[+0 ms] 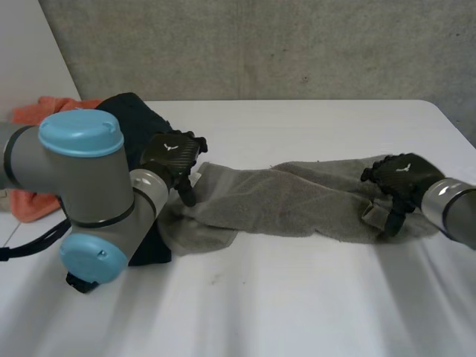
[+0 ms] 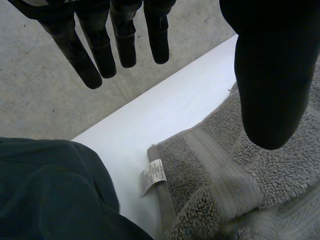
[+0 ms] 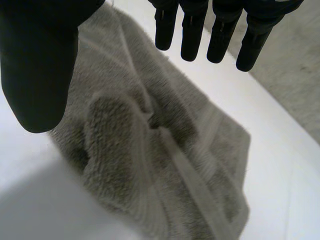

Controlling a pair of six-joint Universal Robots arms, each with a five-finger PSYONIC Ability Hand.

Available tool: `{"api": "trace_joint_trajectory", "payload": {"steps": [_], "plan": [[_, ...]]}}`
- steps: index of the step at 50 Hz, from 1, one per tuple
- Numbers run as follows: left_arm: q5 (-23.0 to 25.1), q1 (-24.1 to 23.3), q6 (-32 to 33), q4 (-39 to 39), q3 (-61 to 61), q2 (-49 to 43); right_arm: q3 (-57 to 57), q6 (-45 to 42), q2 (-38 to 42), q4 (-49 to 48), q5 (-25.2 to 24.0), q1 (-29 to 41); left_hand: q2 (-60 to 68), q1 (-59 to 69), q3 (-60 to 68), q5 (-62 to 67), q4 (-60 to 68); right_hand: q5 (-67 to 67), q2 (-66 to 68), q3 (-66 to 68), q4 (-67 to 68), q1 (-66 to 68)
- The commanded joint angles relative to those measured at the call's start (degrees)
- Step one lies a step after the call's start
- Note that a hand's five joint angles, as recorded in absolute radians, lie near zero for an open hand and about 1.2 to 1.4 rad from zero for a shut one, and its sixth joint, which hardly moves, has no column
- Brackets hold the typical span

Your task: Fold the laundry.

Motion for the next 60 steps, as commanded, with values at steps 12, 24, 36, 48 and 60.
{"api": "trace_joint_trajectory", "payload": {"steps": [12,24,36,48,60], "plan": [[4.09,0.72,-0.60,-1.58,11.99,-8.01,-2.42,-2.71,2.19,-12.33,6.93,3.62,-6.63,-7.71,-7.08,-5.84,-6.73,63.34,61.32,62.21,61.90,60.92],[7.34,-1.47,0.19,-6.40,30.26,-21.09,-8.22,19.68,-21.03,-8.21,-9.95,4.86,-9.20,-10.28,-9.65,-8.41,-9.30,63.34,61.32,62.21,61.90,60.92],[9.72,-6.75,0.19,-7.99,37.22,-27.17,-9.71,42.90,-31.51,-14.53,-16.91,-1.28,28.86,27.78,28.41,29.65,28.77,63.34,61.32,62.21,61.90,60.92],[-5.15,-1.48,9.15,6.67,40.12,-19.01,-18.23,30.18,-10.96,-12.16,-9.97,-5.86,60.80,59.72,60.35,61.59,60.70,63.34,61.32,62.21,61.90,60.92],[-6.54,-1.39,8.37,35.05,31.36,-5.39,-31.43,29.90,-0.22,-29.63,7.35,-3.05,60.80,59.72,60.35,61.59,60.70,63.34,61.32,62.21,61.90,60.92]]}}
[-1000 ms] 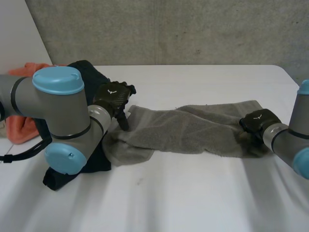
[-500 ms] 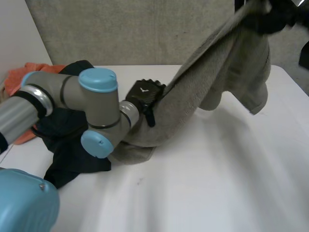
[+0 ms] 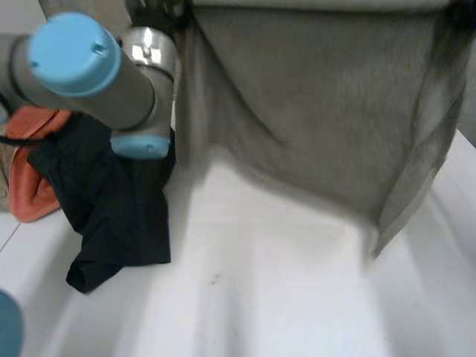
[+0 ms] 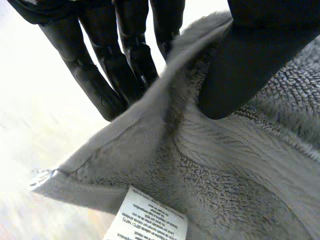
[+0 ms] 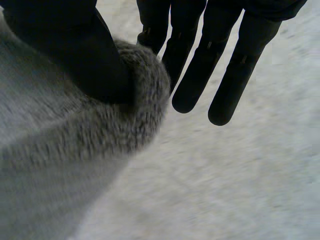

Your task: Fold the laundry.

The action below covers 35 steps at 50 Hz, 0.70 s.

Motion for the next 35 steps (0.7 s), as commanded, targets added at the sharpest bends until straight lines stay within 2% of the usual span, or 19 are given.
{"api": "trace_joint_trajectory", "payload": {"steps": [1,7,11,18,21,26,30,35], "plan": [[-1.30,-0.28,-0.85,14.11,-8.56,7.57,-3.53,1.99,2.75,-13.55,7.51,1.39,11.61,13.27,12.02,15.29,11.40,12.36,12.56,11.62,11.29,15.61],[-0.69,-0.28,-1.21,14.47,-22.01,10.56,2.96,1.73,2.49,-12.60,6.29,1.39,11.61,13.27,12.02,15.29,11.40,12.36,12.56,11.62,11.29,15.61],[-1.04,-0.28,-1.29,14.64,-35.34,10.83,11.12,-0.11,3.10,-8.48,2.08,0.25,11.61,13.27,12.02,15.29,11.40,12.36,12.56,11.62,11.29,15.61],[1.24,-0.11,-0.59,15.43,-47.68,5.83,22.56,-8.63,6.35,-5.04,-3.47,-1.95,11.61,13.27,12.02,15.29,11.40,12.36,12.56,11.62,11.29,15.61],[1.69,0.15,0.02,14.82,-49.18,3.27,26.26,-14.17,9.51,-4.60,-4.17,-2.47,11.61,13.27,12.02,15.29,11.40,12.36,12.56,11.62,11.29,15.61],[1.16,1.29,3.79,9.82,-49.01,0.90,28.46,-21.11,13.21,-4.08,-4.09,-3.53,2.58,4.24,3.00,6.26,2.37,12.36,12.56,11.62,11.29,15.61],[1.33,2.35,6.08,5.26,-46.91,-0.24,28.29,-21.74,13.30,-2.67,-4.43,-4.23,-16.40,-14.74,-15.98,-12.72,-16.61,12.36,12.56,11.62,11.29,15.61],[1.42,3.23,7.58,-0.64,-44.18,-1.04,28.46,-21.48,12.95,-1.53,-4.61,-4.06,-19.83,-18.17,-19.42,-16.16,-20.05,12.36,12.56,11.62,11.29,15.61]]}}
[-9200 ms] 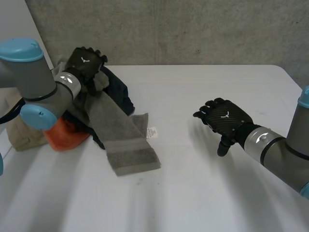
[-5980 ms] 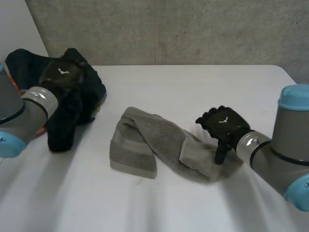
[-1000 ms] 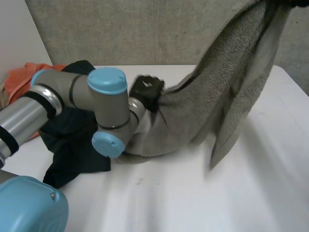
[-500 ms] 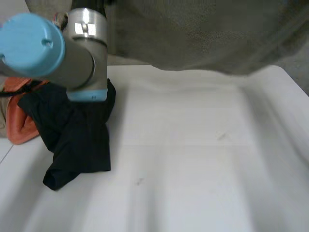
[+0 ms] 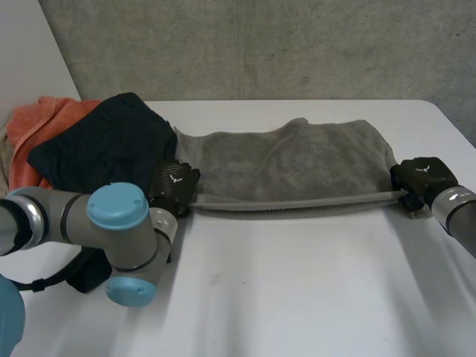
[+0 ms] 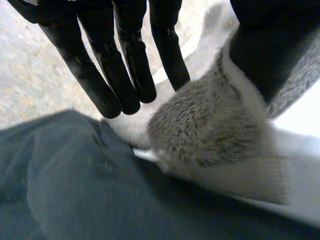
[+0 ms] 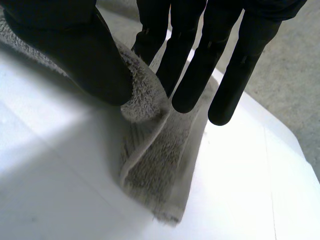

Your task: Fold the laundry.

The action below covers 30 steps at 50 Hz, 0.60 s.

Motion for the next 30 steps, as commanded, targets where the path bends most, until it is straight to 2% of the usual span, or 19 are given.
{"api": "trace_joint_trajectory", "payload": {"steps": [1,3,5,9,14,17,30], "plan": [[-0.02,1.46,2.29,-8.32,4.07,-0.94,-0.15,0.40,-0.52,1.45,-0.17,0.04,4.94,6.05,4.73,4.82,4.84,12.10,12.56,11.62,11.28,15.61],[0.07,1.90,2.11,-9.82,4.08,-0.41,-0.06,0.66,-0.61,1.36,-0.08,0.30,22.70,23.81,22.49,22.58,22.60,12.10,12.56,11.62,11.28,15.61],[-0.02,2.16,1.76,-9.82,3.64,0.98,-0.15,0.75,-0.43,1.19,0.10,0.13,34.82,35.93,34.61,34.70,34.72,12.10,12.56,11.62,11.28,15.61],[-0.02,2.69,0.80,-9.38,1.97,3.97,-0.50,1.27,-0.26,0.84,-0.17,-0.66,34.88,35.99,34.67,34.76,34.78,12.10,12.56,11.62,11.28,15.61],[0.16,3.13,-0.79,-8.77,0.47,6.88,-1.73,2.50,0.53,-0.13,-0.43,-1.89,34.88,35.99,34.67,34.76,34.78,-16.98,-16.52,-17.46,-17.80,-13.46],[-0.11,3.39,-1.49,-8.77,0.21,8.29,-3.83,2.94,1.93,0.04,-0.96,-2.86,34.88,35.99,34.67,34.76,34.78,-24.23,-23.77,-24.72,-25.06,-20.72],[-0.19,4.36,-2.46,-10.08,1.26,8.82,-10.43,-1.27,5.63,10.15,-4.83,-5.41,34.88,35.99,34.67,34.76,34.78,-24.76,-24.30,-25.24,-25.58,-21.25]]}}
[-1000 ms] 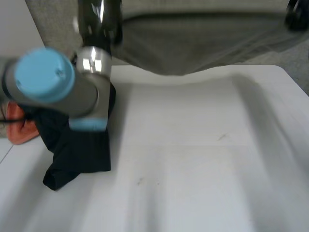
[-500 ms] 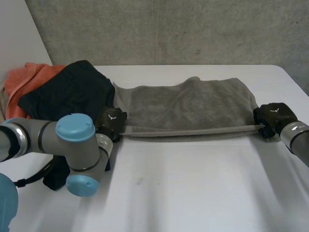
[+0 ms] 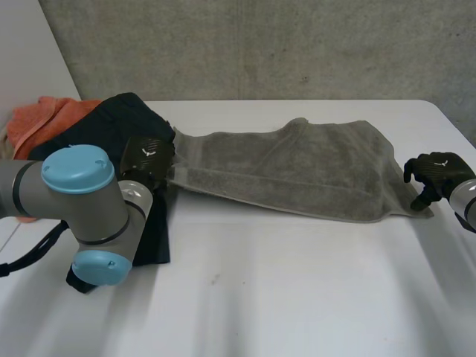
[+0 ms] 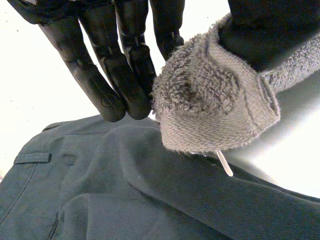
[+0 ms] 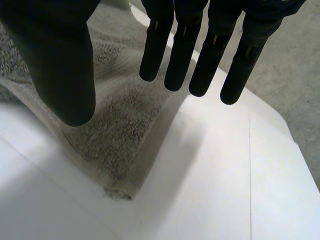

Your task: Fold the laundry.

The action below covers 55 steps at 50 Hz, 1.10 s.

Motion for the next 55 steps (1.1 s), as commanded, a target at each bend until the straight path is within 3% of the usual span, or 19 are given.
{"api": "trace_joint_trajectory", "payload": {"steps": [1,12,44,47,49,55], "plan": [[-0.02,0.10,-0.40,-1.32,0.46,-0.21,-2.97,-2.11,1.35,6.48,-2.47,-0.69,12.39,14.46,11.94,13.62,11.39,6.05,3.64,4.36,4.55,3.83],[-0.02,-0.08,-0.58,-1.41,0.72,0.41,-2.97,5.62,0.99,7.02,-4.85,-0.87,12.39,14.46,11.94,13.62,11.39,-4.38,-6.79,-6.07,-5.88,-6.60],[-0.02,-0.96,-1.55,-5.45,3.36,1.72,-15.45,4.13,10.13,4.21,-2.65,2.38,12.39,14.46,11.94,13.62,11.39,9.58,7.17,7.89,8.08,7.36],[-0.02,-0.87,-1.63,-5.63,3.36,1.90,-16.60,4.13,10.84,4.03,-2.47,2.47,12.39,14.46,11.94,13.62,11.39,19.98,17.57,18.28,18.48,17.75],[-0.02,-0.78,-1.63,-5.71,3.36,1.90,-17.30,3.87,11.10,4.38,-2.65,2.30,12.39,14.46,11.94,13.62,11.39,42.82,40.41,41.12,41.32,40.59],[-0.38,-0.61,-1.55,-7.56,2.74,2.43,-16.60,3.43,8.56,7.36,-3.09,1.59,12.39,14.46,11.94,13.62,11.39,42.91,40.50,41.22,41.41,40.69]]}}
